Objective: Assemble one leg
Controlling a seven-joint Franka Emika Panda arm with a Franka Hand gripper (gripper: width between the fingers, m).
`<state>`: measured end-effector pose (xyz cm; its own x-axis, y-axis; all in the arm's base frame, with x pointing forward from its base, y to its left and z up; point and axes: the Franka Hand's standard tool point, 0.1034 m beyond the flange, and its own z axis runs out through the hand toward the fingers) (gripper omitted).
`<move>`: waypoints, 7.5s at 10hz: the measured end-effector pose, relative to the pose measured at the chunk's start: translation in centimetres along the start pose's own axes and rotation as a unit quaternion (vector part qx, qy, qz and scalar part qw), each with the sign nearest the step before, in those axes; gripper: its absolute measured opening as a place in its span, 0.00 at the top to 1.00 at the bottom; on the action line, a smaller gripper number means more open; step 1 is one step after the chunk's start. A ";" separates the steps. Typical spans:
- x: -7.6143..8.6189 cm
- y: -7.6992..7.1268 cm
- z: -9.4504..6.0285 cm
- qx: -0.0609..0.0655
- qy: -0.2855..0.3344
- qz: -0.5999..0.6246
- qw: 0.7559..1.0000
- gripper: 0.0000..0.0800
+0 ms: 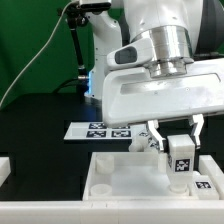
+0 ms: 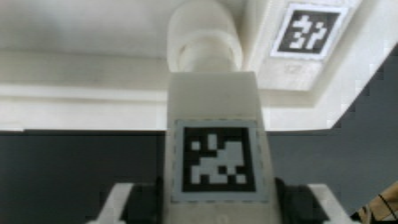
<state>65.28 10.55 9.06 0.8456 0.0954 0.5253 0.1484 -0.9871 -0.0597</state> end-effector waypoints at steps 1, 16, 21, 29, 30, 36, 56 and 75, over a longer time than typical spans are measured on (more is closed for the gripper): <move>-0.2 -0.1 0.3 0.000 0.002 0.000 1.000 0.65; 0.1 -1.6 -1.0 0.030 -0.126 0.008 0.991 0.19; 0.9 1.4 -0.8 0.024 -0.226 0.053 0.972 0.19; 0.2 0.3 -0.1 -0.002 -0.233 0.111 0.966 0.19; 0.1 0.4 0.0 -0.001 -0.233 0.107 0.966 0.19; 0.1 0.3 0.0 -0.001 -0.234 0.110 0.966 0.65; 0.0 -0.8 0.3 -0.070 -0.215 0.459 0.859 0.19; -0.3 -1.0 0.3 0.000 -0.236 -0.032 0.971 0.64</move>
Offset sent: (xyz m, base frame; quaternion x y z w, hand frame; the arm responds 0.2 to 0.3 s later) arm -0.0102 -0.0048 -0.0123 -0.0275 0.0693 0.0042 0.9972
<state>65.05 11.60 8.67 0.9755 0.2046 0.0808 0.2083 -0.9772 -0.0404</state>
